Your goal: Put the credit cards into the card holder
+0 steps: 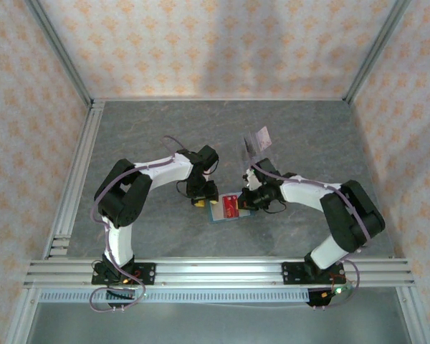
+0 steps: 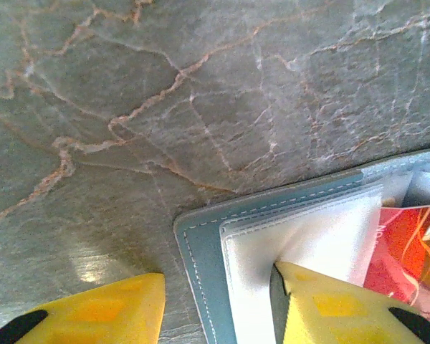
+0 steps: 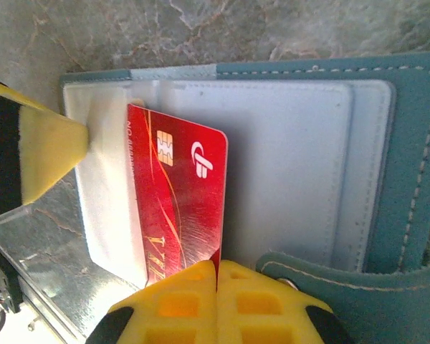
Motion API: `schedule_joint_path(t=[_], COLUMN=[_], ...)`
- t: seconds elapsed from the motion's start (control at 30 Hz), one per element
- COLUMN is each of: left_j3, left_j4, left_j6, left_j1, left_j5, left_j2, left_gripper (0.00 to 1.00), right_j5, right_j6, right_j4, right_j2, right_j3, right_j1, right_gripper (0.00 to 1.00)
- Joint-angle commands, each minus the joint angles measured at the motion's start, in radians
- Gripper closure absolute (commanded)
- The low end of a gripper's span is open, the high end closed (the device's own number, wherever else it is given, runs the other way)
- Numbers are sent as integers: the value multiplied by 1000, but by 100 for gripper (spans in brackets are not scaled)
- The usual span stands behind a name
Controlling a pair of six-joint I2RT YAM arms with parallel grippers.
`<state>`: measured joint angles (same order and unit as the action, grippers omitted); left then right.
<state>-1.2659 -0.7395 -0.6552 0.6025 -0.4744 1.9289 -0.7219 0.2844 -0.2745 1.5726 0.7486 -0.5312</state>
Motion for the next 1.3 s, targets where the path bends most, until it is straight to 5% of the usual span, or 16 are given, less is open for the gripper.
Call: schedule_joint_path(t=[0.0, 0.83, 1.27], left_j3=[40, 44, 69], left_j4=[-36, -18, 5], left_j6=[-1, -1, 6], left_j1=[7, 6, -53], left_j5=[39, -5, -104], left_j2=[37, 23, -145], left_gripper=[56, 56, 58], right_j5=[-4, -4, 6], right_j6=[-31, 62, 86], right_j4=[-46, 42, 63], right_j2=[16, 98, 107], right_j3=[37, 105, 81], right_j1=[-3, -85, -92], right_gripper=[100, 100, 100])
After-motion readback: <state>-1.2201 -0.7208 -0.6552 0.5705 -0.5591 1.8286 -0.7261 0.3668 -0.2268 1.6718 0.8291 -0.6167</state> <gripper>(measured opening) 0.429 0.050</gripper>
